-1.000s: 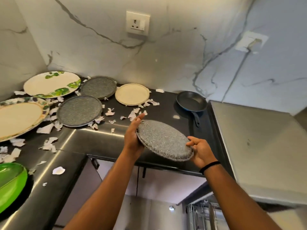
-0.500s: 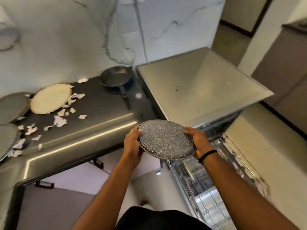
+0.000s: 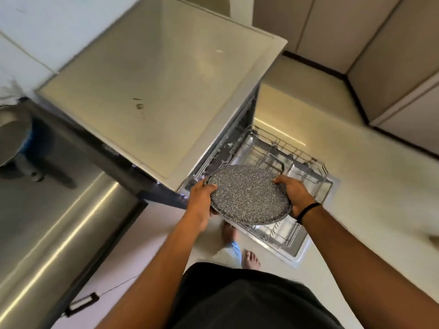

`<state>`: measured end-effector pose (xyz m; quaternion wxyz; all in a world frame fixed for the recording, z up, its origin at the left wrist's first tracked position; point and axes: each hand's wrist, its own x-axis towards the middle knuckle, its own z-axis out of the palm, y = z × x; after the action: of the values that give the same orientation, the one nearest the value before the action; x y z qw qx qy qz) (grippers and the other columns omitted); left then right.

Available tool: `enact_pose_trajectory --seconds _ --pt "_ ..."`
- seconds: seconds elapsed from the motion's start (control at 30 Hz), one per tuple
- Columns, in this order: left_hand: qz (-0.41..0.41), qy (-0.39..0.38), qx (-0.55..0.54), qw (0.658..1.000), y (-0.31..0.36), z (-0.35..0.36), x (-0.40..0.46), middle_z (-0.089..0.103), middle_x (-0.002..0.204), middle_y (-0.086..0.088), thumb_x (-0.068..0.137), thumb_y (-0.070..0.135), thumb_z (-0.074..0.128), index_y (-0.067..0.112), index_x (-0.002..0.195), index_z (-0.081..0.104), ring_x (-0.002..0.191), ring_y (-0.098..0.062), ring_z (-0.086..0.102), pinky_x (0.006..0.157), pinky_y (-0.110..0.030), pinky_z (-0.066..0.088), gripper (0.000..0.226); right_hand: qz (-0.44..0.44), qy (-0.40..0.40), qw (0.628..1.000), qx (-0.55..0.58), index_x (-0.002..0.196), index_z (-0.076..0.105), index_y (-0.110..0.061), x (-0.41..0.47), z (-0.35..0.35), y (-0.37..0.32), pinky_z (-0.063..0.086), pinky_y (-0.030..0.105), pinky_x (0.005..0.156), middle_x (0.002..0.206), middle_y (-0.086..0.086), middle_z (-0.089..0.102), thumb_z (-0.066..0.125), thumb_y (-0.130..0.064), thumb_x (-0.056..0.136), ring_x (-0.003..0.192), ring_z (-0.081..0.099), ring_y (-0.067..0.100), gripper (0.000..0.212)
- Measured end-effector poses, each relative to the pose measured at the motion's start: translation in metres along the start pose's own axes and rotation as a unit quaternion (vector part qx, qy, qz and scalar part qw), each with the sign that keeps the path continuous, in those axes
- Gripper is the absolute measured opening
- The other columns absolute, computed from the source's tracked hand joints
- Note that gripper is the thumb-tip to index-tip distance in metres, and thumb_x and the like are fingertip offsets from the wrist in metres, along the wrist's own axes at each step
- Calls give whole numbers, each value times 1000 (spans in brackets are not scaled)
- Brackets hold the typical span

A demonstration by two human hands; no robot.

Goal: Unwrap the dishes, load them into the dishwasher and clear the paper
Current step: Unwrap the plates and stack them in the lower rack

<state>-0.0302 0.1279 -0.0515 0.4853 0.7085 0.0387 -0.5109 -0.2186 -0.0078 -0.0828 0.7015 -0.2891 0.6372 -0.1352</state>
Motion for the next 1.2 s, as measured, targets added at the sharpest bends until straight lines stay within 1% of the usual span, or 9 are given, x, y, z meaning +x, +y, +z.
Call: enact_pose_trajectory --seconds 0.2,0.37,0.47,0.57,0.7,0.8,0.9,1.07,1.2 --pt "-50 38 90 994 -27 27 88 70 110 -12 96 14 62 12 119 65 100 -31 67 90 -47 54 23 18 113 991 72 79 61 -10 49 4 36 50 40 71 83 13 60 62 -4 82 75 57 25 7" --pt "-60 127 242 960 -79 34 155 69 109 -13 93 26 68 8 109 67 99 -32 65 91 -49 55 24 114 186 969 117 72 63 -13 106 11 105 50 36 66 75 10 63 61 -1 87 74 58 24 19" --pt "-21 148 349 925 -113 32 191 70 98 -17 94 25 65 1 102 71 91 -33 65 75 -38 49 25 179 201 957 105 79 65 -9 146 16 155 55 38 68 82 11 66 60 -3 90 76 61 24 14" --pt "12 167 398 902 -131 28 217 70 87 -19 93 23 65 1 88 71 82 -34 65 63 -36 42 23 215 176 956 91 79 65 -11 181 26 188 59 54 84 96 17 73 60 -7 90 91 70 34 13" --pt "25 195 420 886 -138 21 256 72 83 -15 91 25 71 3 90 74 77 -29 67 66 -37 50 22 231 114 964 72 79 64 -12 221 36 198 59 36 64 79 9 69 59 -8 90 68 66 25 12" --pt "29 204 426 881 -137 19 285 72 84 -14 90 23 73 1 98 75 72 -23 64 61 -31 47 24 227 93 969 30 85 67 -9 250 42 199 62 41 71 87 13 72 65 -13 85 72 68 26 4" --pt "28 213 434 875 -136 22 310 66 84 -8 88 20 76 3 104 74 68 -18 62 54 -24 45 23 238 43 970 -22 83 59 -10 268 44 200 63 39 66 79 9 64 63 -12 89 67 65 24 7" --pt "18 223 471 853 -140 22 347 76 94 -13 79 29 83 1 103 76 83 -23 72 70 -35 57 37 246 -9 966 -80 76 51 -12 290 49 212 62 35 72 76 9 61 58 -12 95 67 64 22 20" --pt "7 240 463 853 -146 23 364 77 97 -11 77 25 86 4 104 76 77 -17 70 66 -26 55 36 239 -13 966 -96 77 51 -11 299 52 216 53 25 55 77 10 62 57 -12 95 62 63 19 19"
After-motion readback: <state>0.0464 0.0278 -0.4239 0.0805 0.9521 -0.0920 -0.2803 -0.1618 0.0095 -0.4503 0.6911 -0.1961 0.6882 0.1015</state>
